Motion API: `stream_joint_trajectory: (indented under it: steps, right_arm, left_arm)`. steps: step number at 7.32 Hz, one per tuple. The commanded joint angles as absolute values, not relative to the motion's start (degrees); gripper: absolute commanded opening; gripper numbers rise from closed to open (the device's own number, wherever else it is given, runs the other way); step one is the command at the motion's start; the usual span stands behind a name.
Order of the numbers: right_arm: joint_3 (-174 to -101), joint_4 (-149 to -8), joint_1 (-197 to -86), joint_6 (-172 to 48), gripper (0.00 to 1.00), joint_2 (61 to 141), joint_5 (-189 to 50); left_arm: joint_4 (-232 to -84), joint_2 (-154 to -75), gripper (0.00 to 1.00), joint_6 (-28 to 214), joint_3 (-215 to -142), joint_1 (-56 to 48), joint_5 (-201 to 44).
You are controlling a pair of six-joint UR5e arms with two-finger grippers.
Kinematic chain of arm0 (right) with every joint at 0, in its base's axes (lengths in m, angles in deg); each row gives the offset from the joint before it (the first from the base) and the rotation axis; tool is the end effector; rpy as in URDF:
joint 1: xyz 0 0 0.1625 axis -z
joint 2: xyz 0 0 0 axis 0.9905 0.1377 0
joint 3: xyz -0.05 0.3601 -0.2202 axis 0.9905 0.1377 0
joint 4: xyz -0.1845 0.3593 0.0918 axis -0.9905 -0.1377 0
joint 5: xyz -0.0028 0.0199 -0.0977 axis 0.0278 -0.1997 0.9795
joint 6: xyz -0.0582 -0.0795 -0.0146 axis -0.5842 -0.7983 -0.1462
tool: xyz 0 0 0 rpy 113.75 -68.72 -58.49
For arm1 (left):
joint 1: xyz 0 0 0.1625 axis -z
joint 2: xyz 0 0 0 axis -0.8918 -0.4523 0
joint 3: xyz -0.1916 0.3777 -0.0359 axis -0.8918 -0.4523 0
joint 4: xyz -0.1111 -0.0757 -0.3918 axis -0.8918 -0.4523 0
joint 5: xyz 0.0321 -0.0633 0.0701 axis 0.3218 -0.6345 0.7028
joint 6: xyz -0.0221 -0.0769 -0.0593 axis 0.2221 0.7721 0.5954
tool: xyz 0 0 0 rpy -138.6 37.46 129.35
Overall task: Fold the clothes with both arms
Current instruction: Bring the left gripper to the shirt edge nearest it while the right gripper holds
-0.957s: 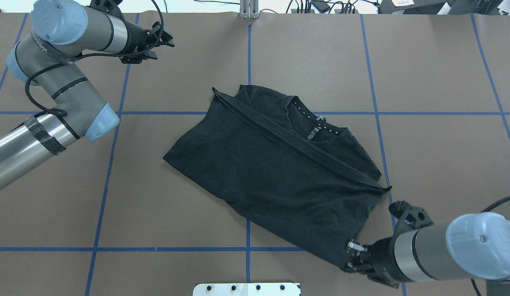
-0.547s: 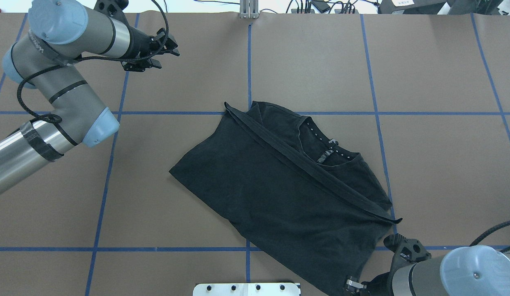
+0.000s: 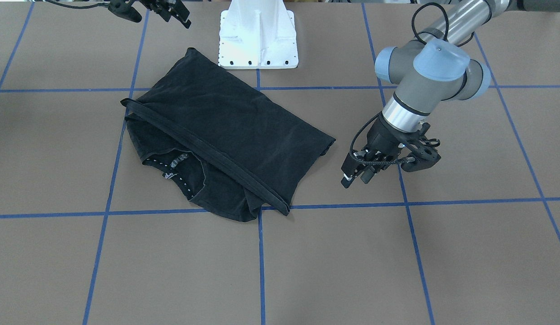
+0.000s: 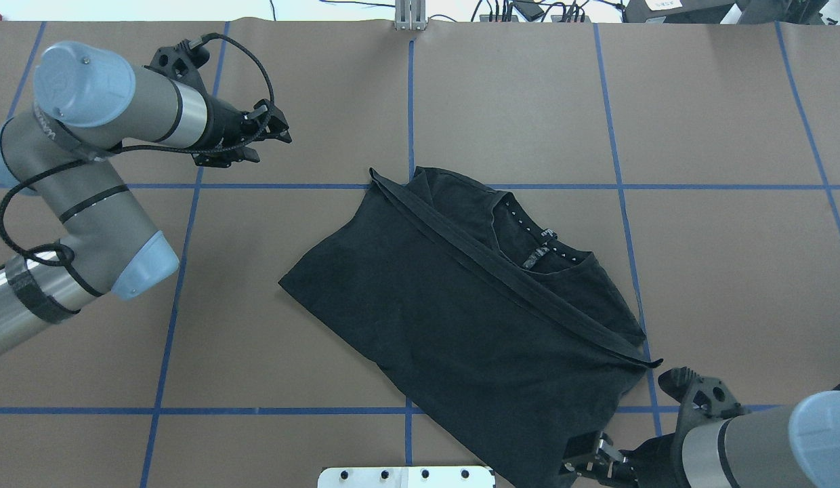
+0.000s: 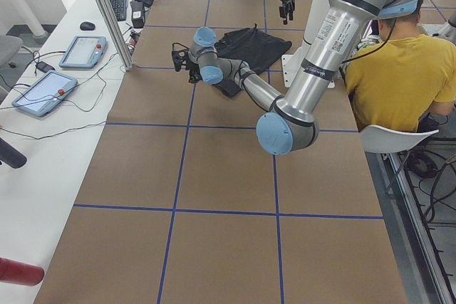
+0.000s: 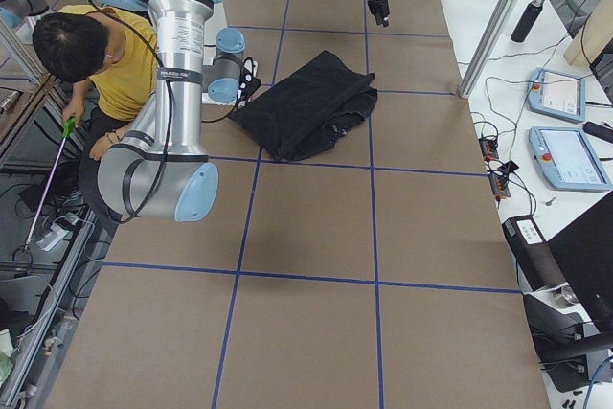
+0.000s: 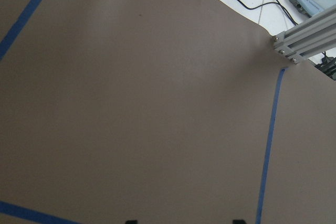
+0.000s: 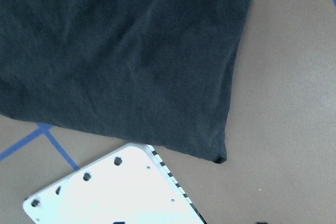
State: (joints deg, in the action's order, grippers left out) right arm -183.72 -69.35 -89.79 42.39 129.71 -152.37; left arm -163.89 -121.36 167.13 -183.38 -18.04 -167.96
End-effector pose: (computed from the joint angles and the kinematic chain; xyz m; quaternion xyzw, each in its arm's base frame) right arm -0.3486 -0.1541 0.2828 -0.2192 -0.4836 0.2105 0.8209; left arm 0.3892 -0.5281 0.2848 0.0609 0.5401 -0.2222 0.8094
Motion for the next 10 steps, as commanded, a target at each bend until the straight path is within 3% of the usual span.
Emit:
stream_joint_trajectory:
  steps: [1,4,10]
  right_arm:
    - [-184.3,-76.5,-98.1,41.8,1.0,124.4,-152.7]
    - [-182.1,-94.8,-104.5,37.6,1.0,108.3,-153.8]
    - [-180.7,-95.1,-105.5,37.6,1.0,106.3,-154.1]
  left_arm:
    - [-160.0,-119.7,0.98,167.1,-187.4,-24.0,-167.5]
    - [-159.6,-111.8,0.99,170.3,-193.6,-32.9,-162.7]
    - [-159.7,-113.6,0.85,169.8,-188.9,-35.5,-162.5]
